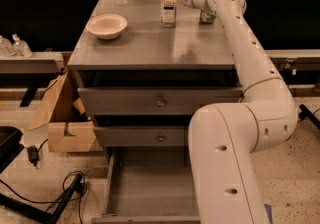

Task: Place blue plastic bottle into bottom drawer

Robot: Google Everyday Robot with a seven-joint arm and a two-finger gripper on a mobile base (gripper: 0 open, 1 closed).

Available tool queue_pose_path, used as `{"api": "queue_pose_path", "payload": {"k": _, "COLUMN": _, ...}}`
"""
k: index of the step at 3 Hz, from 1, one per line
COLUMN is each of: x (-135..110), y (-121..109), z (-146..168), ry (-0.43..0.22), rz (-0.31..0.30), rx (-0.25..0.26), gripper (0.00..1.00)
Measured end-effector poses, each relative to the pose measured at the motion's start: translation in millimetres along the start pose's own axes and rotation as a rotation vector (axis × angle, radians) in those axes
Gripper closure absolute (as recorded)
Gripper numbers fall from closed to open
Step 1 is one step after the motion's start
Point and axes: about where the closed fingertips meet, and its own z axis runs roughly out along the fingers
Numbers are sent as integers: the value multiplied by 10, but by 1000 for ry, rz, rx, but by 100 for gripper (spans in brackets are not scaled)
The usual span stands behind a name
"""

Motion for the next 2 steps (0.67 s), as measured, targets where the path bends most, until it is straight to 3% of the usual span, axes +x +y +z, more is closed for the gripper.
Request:
{"api": "queue_pose_path", "payload": {"k": 1, "x": 3, "y": -7, "z": 86, "ry": -17, "rz": 22, "rx": 18, "gripper": 14}}
{"api": "queue_pose_path", "payload": {"k": 2, "x": -4, "y": 5, "z": 151, "ry": -30, "rz": 32, "rx": 28, "gripper": 37}}
